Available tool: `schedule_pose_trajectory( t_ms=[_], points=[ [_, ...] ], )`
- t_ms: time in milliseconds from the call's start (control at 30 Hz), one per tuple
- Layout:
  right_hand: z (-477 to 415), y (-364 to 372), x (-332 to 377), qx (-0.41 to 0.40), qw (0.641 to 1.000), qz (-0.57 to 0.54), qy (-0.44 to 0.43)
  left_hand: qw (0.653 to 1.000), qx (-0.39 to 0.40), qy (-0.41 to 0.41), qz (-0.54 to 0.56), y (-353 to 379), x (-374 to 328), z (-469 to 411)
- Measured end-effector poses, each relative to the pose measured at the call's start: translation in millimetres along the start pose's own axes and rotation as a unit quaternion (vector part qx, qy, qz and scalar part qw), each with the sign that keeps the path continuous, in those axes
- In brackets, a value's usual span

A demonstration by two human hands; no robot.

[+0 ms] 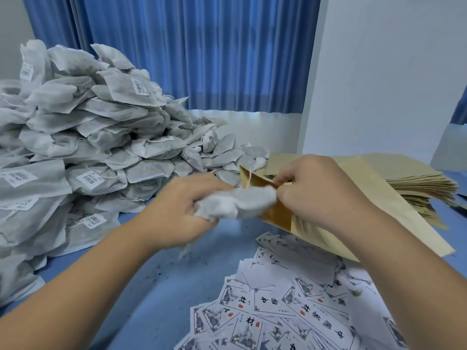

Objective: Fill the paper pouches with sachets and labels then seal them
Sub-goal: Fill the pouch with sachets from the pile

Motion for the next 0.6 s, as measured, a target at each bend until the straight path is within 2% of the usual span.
schedule_pose_trajectory(
  t_ms=[100, 233, 367, 500, 600],
  points=[
    [1, -2, 1, -0.002, 1.000, 0.007, -0.002, 0.992, 0.096, -0.023, -0.077, 23, -1, 2],
    [5, 1, 8, 0.008, 1.000, 0.026, -0.015, 0.971, 0.115, -0.075, -0.195, 26, 3, -4],
    [9, 7, 19, 0.019, 0.999, 0.036, -0.035, 0.947, 0.153, -0.129, -0.251, 37, -3, -10],
    [11, 10, 26, 0.025, 0.998, 0.027, -0.055, 0.946, 0.119, -0.184, -0.240, 38, -7, -16],
    [9, 9, 25, 0.020, 0.998, 0.007, -0.054, 0.949, 0.142, -0.255, -0.119, 46, 1, -11]
  ],
)
Point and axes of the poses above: each hand's wrist, its own z-axis away from the middle knuckle, its own y-axis out of the palm, x = y × z, the point moved 9 cm from there along -z, towards the middle knuckle, and after that the axes turned 1 degree about z, right-handed, at the moved point
